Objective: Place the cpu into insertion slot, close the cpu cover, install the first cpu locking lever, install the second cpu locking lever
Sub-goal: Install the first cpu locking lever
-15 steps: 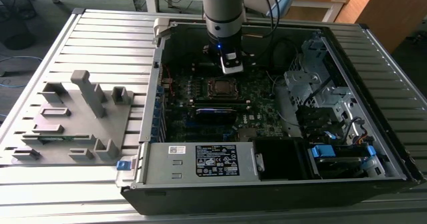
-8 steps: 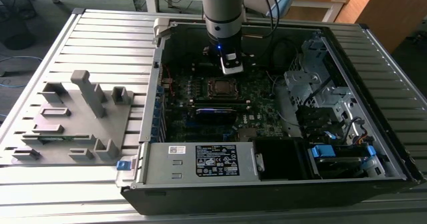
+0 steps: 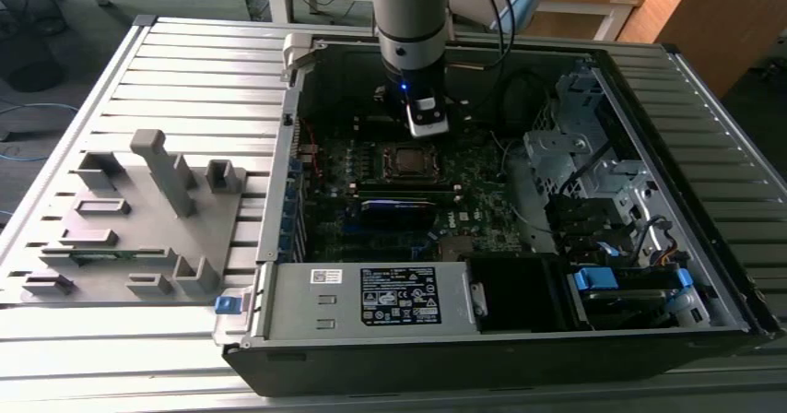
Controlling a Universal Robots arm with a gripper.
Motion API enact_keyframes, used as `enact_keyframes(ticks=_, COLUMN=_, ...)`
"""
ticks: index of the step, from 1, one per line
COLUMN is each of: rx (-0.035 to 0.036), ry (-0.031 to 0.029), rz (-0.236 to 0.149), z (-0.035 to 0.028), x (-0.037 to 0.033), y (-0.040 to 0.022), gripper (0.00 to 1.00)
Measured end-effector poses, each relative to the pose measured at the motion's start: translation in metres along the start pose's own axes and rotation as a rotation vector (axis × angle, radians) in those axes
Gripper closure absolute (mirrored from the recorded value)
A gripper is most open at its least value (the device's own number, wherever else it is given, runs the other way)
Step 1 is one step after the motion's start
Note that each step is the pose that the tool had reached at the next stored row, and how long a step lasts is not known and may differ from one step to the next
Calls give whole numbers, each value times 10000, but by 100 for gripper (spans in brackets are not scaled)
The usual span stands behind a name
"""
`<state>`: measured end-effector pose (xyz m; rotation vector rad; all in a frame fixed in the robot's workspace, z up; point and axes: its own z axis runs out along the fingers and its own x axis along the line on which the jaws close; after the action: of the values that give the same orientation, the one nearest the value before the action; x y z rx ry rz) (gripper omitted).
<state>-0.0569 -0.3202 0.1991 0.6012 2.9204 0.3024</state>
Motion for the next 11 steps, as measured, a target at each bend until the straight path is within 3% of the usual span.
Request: enact_keyframes(ticks=11, rx=2, ry=-10, rz=38, z=-1, x=18, y=29, gripper=89)
